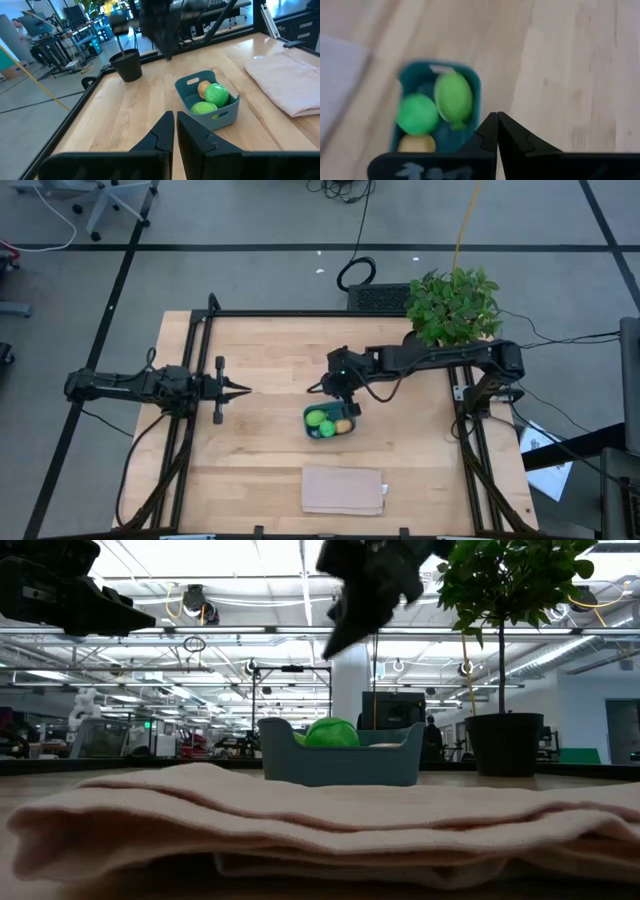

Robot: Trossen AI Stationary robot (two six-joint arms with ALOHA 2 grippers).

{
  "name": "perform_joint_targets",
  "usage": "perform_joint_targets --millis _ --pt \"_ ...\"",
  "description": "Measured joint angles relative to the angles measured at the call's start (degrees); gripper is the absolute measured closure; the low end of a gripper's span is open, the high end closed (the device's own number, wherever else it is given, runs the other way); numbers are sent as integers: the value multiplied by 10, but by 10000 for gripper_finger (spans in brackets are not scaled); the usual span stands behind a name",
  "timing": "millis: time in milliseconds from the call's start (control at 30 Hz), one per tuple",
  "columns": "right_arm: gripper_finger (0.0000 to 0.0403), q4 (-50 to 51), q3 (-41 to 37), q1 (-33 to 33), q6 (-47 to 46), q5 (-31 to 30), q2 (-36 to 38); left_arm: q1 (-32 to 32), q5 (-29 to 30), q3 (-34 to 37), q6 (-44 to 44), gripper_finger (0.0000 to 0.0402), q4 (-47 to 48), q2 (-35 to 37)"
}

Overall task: Pick and placing Produce into tupperware
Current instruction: Adjust the dark blue bin

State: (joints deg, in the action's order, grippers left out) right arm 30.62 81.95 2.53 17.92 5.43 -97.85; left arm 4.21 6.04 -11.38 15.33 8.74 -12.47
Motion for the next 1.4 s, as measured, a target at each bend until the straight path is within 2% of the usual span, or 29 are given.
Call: perform_joint_targets --millis 200,400,1100,1400 --pt "403 -59 -81 21 -1 -3 0 0 0 0 0 376 0 0" --pt "403 -93 -126 25 6 -26 0 0 0 0 5 376 0 0" --pt "403 -73 -151 26 -9 -37 0 0 0 0 5 376 1 0" --pt "403 -50 -151 22 -25 -6 0 0 0 0 5 376 3 0"
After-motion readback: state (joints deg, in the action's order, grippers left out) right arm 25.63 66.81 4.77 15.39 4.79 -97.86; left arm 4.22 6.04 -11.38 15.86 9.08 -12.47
